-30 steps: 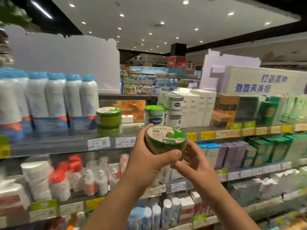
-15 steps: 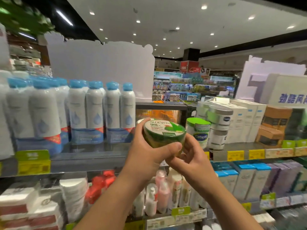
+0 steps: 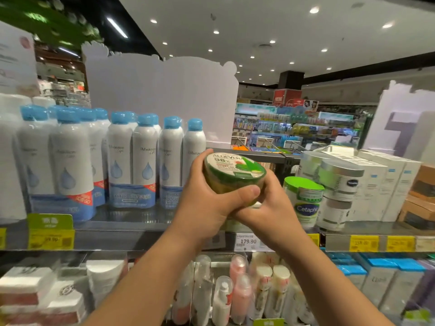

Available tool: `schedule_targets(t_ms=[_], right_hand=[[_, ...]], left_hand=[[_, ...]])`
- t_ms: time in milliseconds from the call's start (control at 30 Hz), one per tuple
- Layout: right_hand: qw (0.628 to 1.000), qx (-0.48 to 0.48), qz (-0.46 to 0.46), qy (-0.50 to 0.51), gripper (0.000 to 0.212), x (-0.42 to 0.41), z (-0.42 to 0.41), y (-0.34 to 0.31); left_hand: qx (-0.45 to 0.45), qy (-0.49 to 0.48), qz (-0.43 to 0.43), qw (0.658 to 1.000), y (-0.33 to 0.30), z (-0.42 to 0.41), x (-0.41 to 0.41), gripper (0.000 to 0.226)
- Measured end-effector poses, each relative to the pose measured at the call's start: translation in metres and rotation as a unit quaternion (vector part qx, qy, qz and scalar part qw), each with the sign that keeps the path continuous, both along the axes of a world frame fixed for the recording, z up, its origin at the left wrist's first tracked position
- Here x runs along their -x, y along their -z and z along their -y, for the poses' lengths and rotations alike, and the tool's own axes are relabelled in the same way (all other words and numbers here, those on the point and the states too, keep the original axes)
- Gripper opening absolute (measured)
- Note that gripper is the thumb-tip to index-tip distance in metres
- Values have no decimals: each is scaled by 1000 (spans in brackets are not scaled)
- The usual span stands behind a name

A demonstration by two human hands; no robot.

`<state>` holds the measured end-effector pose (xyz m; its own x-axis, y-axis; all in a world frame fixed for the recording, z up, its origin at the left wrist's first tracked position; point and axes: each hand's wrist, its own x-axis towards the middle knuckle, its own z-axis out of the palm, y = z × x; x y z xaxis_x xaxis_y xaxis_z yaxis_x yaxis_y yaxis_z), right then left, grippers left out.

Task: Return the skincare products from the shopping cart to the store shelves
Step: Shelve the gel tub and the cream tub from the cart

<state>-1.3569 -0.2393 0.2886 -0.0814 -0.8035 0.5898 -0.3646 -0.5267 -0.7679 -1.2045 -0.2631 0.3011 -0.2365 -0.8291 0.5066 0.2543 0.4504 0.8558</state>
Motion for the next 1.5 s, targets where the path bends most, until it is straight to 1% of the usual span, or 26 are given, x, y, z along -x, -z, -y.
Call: schedule_targets(t_ms=[67, 100, 167, 267, 333, 433, 533, 700, 867, 1000, 1100, 1200, 1300, 1433, 1500], right_hand=[[1000, 17, 11, 6, 72, 4, 8, -7], [999, 24, 23, 6, 69, 5, 11, -10], [999, 31, 39, 10, 68, 10, 20, -15], [998, 22, 54, 22, 63, 19, 34, -14], [997, 10, 73, 26, 59, 24, 45, -10], [996, 6, 79, 32, 56, 28, 59, -3], [998, 8, 55, 31, 58, 29, 70, 3], [999, 2, 31, 17, 57, 27, 79, 10], [1000, -1, 24, -2, 55, 28, 83, 17], [1000, -7, 30, -6, 64, 28, 88, 23], [999, -10, 36, -25, 72, 30, 91, 26], [997, -7, 56, -47, 72, 33, 90, 31], [998, -2, 49, -45, 79, 34, 89, 35], [998, -9, 51, -46, 76, 34, 92, 37], [998, -12, 48, -45, 76, 35, 93, 38]], left_hand=[[8, 5, 6, 1000, -6, 9, 1, 90], [9, -1, 13, 1000, -9, 12, 1, 89], [-1, -34, 10, 999, -12, 19, 1, 85], [-39, -87, -57, 994, -8, 30, 1, 52], [-55, -110, -88, 989, 0, 36, 2, 39], [-61, -153, -92, 982, 14, 47, 6, 27], [-64, -185, -101, 975, 26, 57, 10, 20], [-72, -198, -82, 974, 39, 67, 16, 23], [-86, -185, -22, 979, 51, 73, 17, 34], [-88, -180, 10, 980, 55, 75, 17, 39], [-89, -169, 17, 982, 55, 75, 16, 32], [-83, -157, 22, 984, 57, 76, 13, 29], [-75, -131, 19, 988, 57, 74, 11, 37], [-72, -127, 21, 989, 57, 75, 10, 62], [-69, -132, 22, 989, 58, 75, 10, 66]])
